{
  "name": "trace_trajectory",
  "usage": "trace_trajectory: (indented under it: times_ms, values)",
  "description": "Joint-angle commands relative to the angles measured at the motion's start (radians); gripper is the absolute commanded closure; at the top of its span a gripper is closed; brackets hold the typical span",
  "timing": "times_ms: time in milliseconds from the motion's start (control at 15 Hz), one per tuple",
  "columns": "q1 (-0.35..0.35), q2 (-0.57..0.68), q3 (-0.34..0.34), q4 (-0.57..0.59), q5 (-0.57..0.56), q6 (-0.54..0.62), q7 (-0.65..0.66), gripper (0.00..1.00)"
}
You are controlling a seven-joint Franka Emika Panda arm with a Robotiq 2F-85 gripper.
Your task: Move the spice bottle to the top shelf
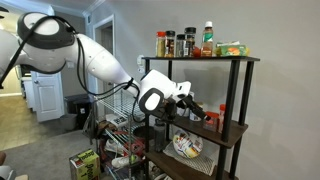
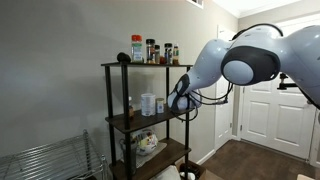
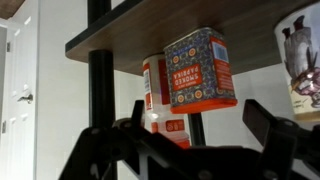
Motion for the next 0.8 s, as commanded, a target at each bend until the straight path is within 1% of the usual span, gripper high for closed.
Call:
trace_trajectory:
  times_ms: [0,333,733]
  values:
    - [0.059,0.026,-0.044,0.021,0.005,-0.075,0.022,0.0]
    - [0.122,0.101,-0.104,0.051,0.013,-0.13,0.063,0.0]
    - [0.181,0.225,-0.214,0.102,0.023,-0.185,0.218,0.0]
